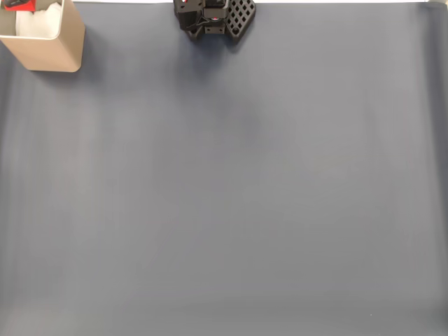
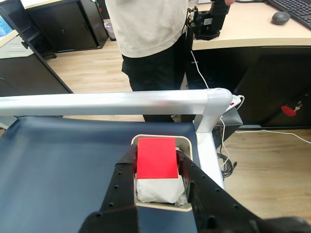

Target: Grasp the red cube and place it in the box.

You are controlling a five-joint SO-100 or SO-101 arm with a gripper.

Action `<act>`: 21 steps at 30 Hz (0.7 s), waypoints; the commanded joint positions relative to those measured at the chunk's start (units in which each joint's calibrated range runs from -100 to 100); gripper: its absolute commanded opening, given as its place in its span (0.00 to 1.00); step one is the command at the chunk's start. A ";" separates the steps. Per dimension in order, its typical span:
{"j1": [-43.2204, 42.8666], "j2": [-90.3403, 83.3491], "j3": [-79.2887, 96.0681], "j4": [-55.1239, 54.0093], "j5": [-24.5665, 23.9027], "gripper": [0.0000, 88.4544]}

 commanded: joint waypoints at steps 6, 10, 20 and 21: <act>0.53 -1.04 0.91 -2.88 0.29 0.00; 0.60 -1.39 1.91 -3.12 0.39 0.00; 0.60 -1.91 3.19 -3.21 0.54 0.00; 0.60 -2.00 3.37 -3.21 0.54 0.00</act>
